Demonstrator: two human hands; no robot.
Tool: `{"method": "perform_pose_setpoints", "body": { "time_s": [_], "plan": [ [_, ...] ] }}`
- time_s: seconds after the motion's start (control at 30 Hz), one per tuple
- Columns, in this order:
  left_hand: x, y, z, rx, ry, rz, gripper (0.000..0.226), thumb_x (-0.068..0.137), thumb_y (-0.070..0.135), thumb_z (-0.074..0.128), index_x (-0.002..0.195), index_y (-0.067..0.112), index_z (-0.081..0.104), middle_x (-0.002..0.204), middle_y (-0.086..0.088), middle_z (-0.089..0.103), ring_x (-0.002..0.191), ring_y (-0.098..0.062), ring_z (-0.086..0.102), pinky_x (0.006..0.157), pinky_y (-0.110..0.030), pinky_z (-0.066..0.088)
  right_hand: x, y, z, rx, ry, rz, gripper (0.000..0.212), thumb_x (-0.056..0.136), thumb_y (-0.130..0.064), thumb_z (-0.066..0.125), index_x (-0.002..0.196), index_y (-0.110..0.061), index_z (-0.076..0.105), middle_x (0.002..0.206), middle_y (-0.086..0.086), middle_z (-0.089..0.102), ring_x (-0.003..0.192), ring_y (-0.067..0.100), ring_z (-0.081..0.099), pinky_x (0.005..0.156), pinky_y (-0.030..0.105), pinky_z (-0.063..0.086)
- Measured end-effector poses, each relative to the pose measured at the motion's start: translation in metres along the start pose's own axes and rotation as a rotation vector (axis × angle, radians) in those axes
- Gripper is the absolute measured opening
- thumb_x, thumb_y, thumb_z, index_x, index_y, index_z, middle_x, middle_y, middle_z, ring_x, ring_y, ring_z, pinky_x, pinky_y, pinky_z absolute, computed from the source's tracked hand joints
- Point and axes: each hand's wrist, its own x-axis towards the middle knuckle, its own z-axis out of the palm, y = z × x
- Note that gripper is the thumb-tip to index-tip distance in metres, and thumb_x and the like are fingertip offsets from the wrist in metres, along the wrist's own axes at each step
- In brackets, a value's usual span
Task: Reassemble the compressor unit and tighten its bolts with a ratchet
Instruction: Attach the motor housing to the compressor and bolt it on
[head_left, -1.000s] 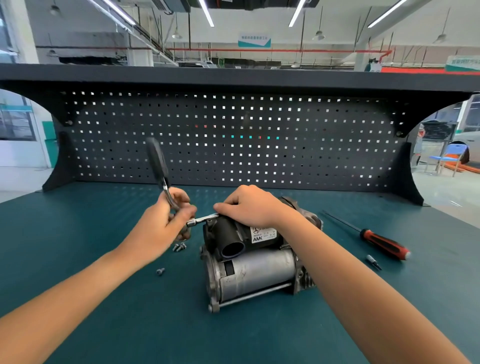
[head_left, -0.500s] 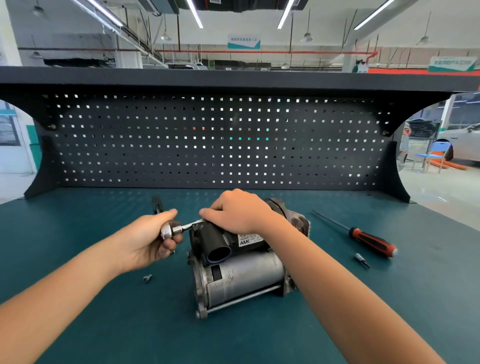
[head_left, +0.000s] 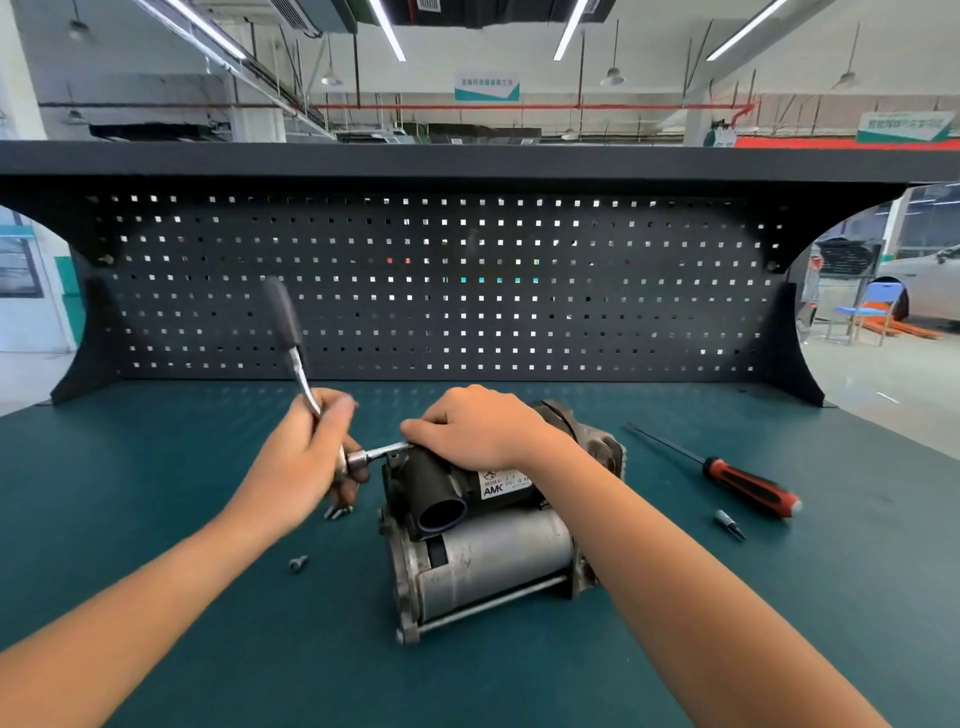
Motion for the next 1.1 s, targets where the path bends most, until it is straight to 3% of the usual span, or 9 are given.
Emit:
{"method": "perform_pose_setpoints", "body": {
  "time_s": [0.07, 0.13, 0.23, 0.37, 0.53, 0.63, 0.83, 1.0, 1.1],
  "plan": [
    [0.011, 0.012, 0.003, -0.394, -0.117, -0.567, 0.032, 0.097, 0.038, 0.038, 0.086, 0.01, 0.049, 0.042, -0.004, 0.053, 0.025, -0.008, 0.039, 0.027, -0.013, 0.03, 0.0, 0.001, 0.001, -0.001, 0.035, -0.011, 0.051, 0.093, -0.046, 0.041, 0.052, -0.016, 0.031, 0.049, -0.002, 0.038, 0.051, 0.016, 0.04, 0.052, 0.026, 0.029],
    [0.01, 0.015, 0.001, -0.624, -0.202, -0.834, 0.037, 0.096, 0.035, 0.041, 0.076, 0.005, 0.047, 0.043, -0.004, 0.05, 0.023, -0.004, 0.035, 0.024, -0.009, 0.028, 0.001, 0.001, 0.003, -0.014, 0.029, -0.009, 0.051, 0.092, -0.045, 0.042, 0.051, -0.016, 0.03, 0.049, -0.002, 0.036, 0.051, 0.018, 0.038, 0.052, 0.026, 0.031],
    [0.006, 0.012, -0.002, -0.515, -0.251, -0.677, 0.024, 0.096, 0.029, 0.044, 0.087, 0.008, 0.051, 0.047, -0.005, 0.055, 0.029, -0.006, 0.041, 0.029, -0.012, 0.035, 0.003, 0.001, 0.001, -0.01, 0.003, 0.003, 0.05, 0.092, -0.044, 0.043, 0.052, -0.016, 0.031, 0.049, -0.002, 0.037, 0.051, 0.018, 0.038, 0.052, 0.024, 0.032],
    [0.002, 0.011, -0.011, -0.003, -0.173, -0.12, 0.019, 0.096, 0.028, 0.046, 0.114, 0.025, 0.049, 0.07, 0.002, 0.067, 0.047, -0.002, 0.059, 0.045, -0.012, 0.044, 0.005, 0.001, -0.002, 0.005, -0.038, 0.014, 0.045, 0.094, -0.045, 0.042, 0.059, -0.016, 0.042, 0.055, 0.0, 0.043, 0.056, 0.018, 0.043, 0.052, 0.024, 0.032],
    [-0.011, 0.004, -0.026, 0.392, -0.271, 0.438, 0.017, 0.087, 0.055, 0.045, 0.101, 0.047, 0.047, 0.089, 0.019, 0.064, 0.075, -0.003, 0.06, 0.07, -0.011, 0.04, 0.005, 0.003, -0.002, 0.012, -0.026, 0.043, 0.053, 0.092, -0.047, 0.044, 0.051, -0.015, 0.031, 0.048, -0.004, 0.037, 0.05, 0.014, 0.038, 0.052, 0.027, 0.031],
    [-0.012, 0.007, -0.019, 0.39, -0.195, 0.375, 0.023, 0.091, 0.051, 0.037, 0.097, 0.034, 0.05, 0.071, 0.01, 0.063, 0.065, -0.007, 0.061, 0.063, -0.017, 0.044, 0.003, 0.003, -0.001, -0.014, -0.016, 0.032, 0.052, 0.092, -0.048, 0.043, 0.053, -0.015, 0.032, 0.048, -0.004, 0.037, 0.05, 0.013, 0.039, 0.052, 0.026, 0.029],
    [0.005, 0.023, -0.005, -0.45, -0.287, -0.676, 0.027, 0.096, 0.039, 0.039, 0.087, 0.015, 0.047, 0.043, 0.002, 0.048, 0.027, -0.005, 0.034, 0.03, -0.012, 0.031, 0.001, 0.002, -0.002, 0.008, 0.011, 0.01, 0.053, 0.092, -0.047, 0.044, 0.052, -0.015, 0.03, 0.045, -0.004, 0.033, 0.046, 0.013, 0.033, 0.049, 0.026, 0.029],
    [0.0, 0.015, -0.01, -0.324, -0.369, -0.447, 0.003, 0.095, 0.024, 0.046, 0.094, 0.022, 0.045, 0.048, 0.003, 0.054, 0.037, -0.008, 0.043, 0.04, -0.018, 0.038, 0.003, 0.002, -0.001, -0.014, -0.014, 0.023, 0.052, 0.092, -0.047, 0.044, 0.052, -0.016, 0.034, 0.045, -0.004, 0.036, 0.047, 0.013, 0.037, 0.049, 0.025, 0.03],
    [-0.003, 0.005, -0.017, 0.018, -0.342, -0.068, 0.03, 0.093, 0.022, 0.05, 0.111, 0.042, 0.036, 0.064, 0.008, 0.066, 0.058, -0.012, 0.06, 0.061, -0.029, 0.05, 0.004, 0.002, -0.002, -0.011, -0.036, 0.023, 0.049, 0.092, -0.047, 0.044, 0.054, -0.016, 0.037, 0.048, -0.005, 0.039, 0.049, 0.013, 0.039, 0.05, 0.025, 0.031]
  ]
}}
